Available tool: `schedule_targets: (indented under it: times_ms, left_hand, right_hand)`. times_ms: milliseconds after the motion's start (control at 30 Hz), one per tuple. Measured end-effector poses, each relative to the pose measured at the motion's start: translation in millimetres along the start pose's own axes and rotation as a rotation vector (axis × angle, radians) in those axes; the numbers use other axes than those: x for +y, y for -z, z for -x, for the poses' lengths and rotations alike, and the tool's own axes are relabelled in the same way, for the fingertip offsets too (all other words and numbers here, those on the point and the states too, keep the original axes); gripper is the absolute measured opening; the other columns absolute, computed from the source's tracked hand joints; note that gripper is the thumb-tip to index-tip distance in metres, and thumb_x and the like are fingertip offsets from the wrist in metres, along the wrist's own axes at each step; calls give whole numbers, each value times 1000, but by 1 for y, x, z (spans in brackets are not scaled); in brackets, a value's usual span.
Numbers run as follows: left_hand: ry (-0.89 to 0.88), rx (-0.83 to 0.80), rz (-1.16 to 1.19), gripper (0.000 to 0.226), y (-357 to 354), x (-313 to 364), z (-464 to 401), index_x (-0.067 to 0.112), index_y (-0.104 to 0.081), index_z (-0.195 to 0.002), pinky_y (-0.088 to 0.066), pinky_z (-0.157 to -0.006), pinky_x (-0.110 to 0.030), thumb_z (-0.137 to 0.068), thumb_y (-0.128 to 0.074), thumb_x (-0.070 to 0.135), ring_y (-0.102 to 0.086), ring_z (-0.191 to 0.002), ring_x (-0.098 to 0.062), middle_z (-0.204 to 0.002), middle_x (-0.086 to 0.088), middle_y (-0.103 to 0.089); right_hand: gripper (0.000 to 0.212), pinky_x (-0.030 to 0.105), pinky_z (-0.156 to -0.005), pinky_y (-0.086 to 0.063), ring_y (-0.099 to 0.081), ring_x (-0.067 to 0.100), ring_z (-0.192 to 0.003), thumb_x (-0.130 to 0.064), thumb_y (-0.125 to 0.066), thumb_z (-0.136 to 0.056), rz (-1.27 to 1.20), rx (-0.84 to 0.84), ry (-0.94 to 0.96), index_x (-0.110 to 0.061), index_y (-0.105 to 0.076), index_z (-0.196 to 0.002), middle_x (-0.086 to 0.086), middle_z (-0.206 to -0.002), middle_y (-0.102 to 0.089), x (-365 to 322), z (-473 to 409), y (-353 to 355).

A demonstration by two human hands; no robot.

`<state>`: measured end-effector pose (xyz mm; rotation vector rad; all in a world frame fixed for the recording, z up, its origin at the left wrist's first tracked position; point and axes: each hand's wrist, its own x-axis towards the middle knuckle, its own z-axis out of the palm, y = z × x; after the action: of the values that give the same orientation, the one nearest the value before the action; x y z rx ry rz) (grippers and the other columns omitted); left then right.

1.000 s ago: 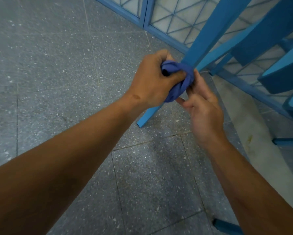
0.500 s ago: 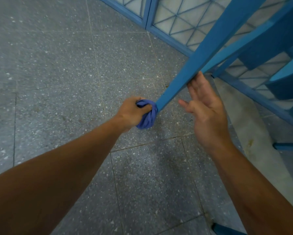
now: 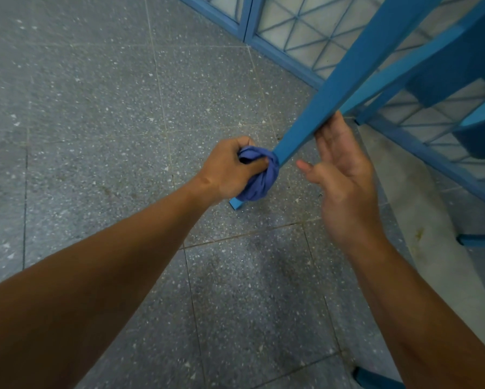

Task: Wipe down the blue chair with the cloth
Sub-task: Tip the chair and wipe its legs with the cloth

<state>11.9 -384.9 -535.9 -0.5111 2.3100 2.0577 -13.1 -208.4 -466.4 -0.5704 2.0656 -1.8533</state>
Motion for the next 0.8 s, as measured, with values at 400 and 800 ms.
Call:
schedule_targets:
  times_ms: [400,800]
  left_hand:
    - [4,-59,-58,18,7,-2,-1,11,-58,-81,-51,-68,-31,-96,-69,11,-57,-70,-13,-79,-5,-61]
    - [-11,-42,-169,13,6,-3,1,6,-61,-84,-45,-59,-21,-94,-70,9,-51,-64,-8,-73,-1,-58]
  right_hand:
    - [81,50,-119,-36,-40,3,-144,7,-47,-84,-9,10,11,-12,-26,-159,-12,-155,-45,-3,2,-5]
    - [81,53,-119,-37,-40,3,-144,4,-47,-84,-23,31,-10,-12,-26,-160,-10,-156,-45,-3,2,-8]
